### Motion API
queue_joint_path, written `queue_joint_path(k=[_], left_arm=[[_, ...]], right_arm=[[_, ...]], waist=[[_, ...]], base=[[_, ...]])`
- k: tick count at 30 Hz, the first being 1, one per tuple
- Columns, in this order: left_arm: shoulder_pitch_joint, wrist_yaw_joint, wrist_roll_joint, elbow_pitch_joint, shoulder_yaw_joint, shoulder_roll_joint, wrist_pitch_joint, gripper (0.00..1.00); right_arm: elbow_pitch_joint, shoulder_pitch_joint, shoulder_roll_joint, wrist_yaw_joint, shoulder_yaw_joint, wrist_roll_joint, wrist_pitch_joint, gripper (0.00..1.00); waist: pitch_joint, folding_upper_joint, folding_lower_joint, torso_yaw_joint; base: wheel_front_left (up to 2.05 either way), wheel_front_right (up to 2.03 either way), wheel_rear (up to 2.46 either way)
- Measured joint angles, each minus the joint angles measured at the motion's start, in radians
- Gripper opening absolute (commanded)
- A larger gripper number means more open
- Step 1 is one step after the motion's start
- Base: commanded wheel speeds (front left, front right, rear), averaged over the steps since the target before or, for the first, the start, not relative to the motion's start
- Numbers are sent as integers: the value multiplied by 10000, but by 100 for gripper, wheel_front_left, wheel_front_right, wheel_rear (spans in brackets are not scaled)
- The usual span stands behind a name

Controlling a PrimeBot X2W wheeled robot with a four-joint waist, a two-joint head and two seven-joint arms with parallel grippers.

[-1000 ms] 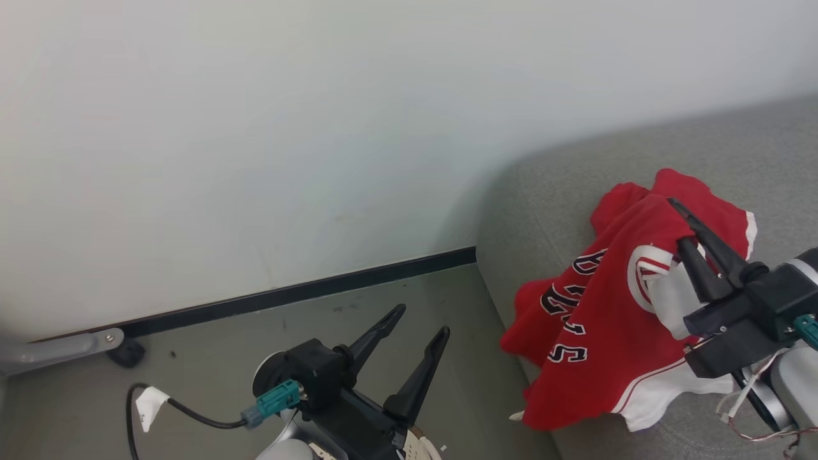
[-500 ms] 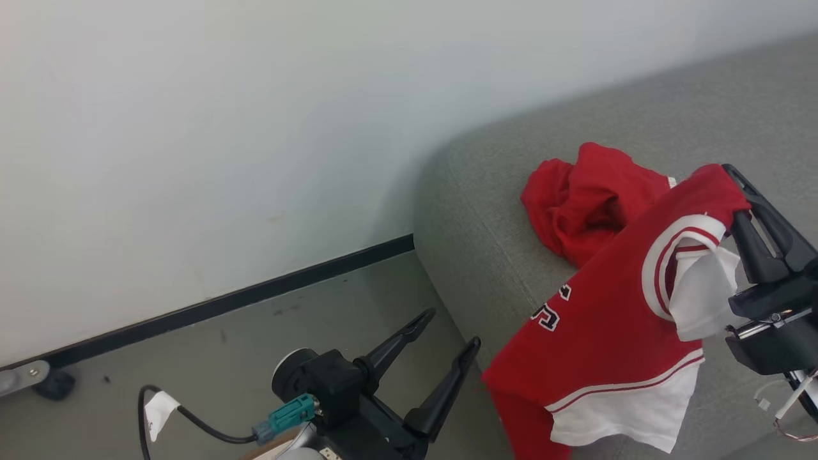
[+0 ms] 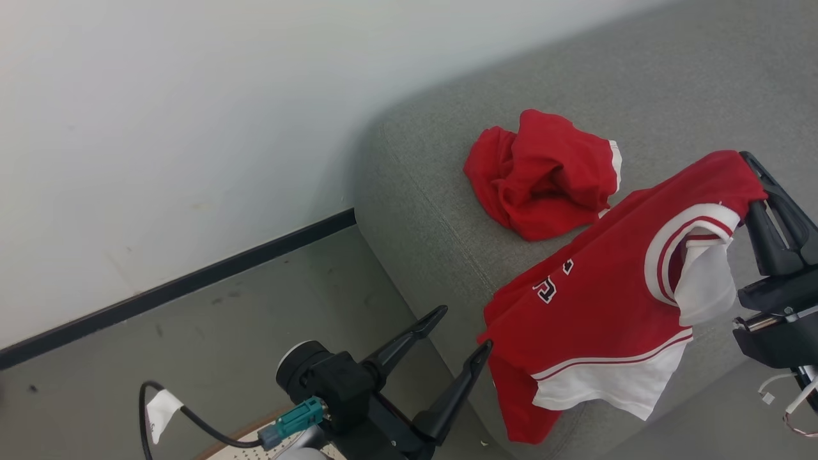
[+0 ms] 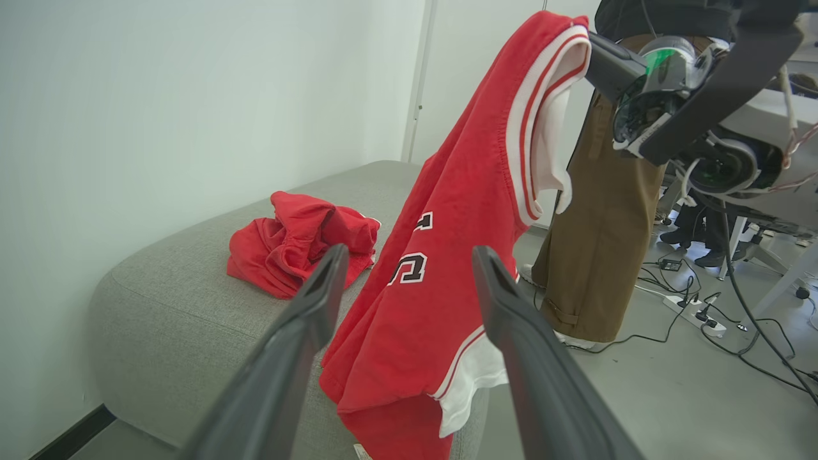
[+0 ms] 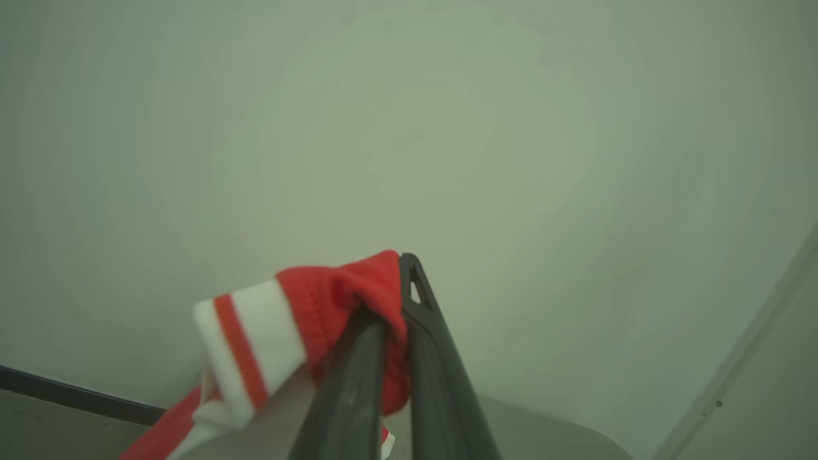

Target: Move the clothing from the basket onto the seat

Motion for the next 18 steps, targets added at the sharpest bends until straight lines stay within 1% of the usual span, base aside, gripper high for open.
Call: queue_joint_path(k=[2, 5, 9, 13, 18], left_arm=[[-28, -2, 15, -6, -21, -10, 17, 100], [-222, -4, 36, 0, -102, -82, 90, 100], [-431, -6, 50, -6, -88, -98, 188, 100], [-457, -2, 82, -102, -59, 19, 272, 100], [-709, 88, 190, -280, 46, 115, 366, 100]], right_arm=[[63, -31, 12, 2, -19, 35, 0, 0], [291, -268, 27, 111, -109, 121, 0, 0], [654, -978, 136, 378, -142, 284, 0, 0], [1267, -2152, 324, 750, -224, 426, 0, 0], [2203, -4077, 568, 1164, -332, 497, -2, 0]], waist=[[71, 0, 0, -39], [274, 0, 1, -99], [467, 0, 0, -27], [619, 1, 0, 166], [892, 1, 0, 441]], base=[[0, 0, 0], [0, 0, 0], [0, 0, 0], [0, 0, 0], [0, 0, 0]])
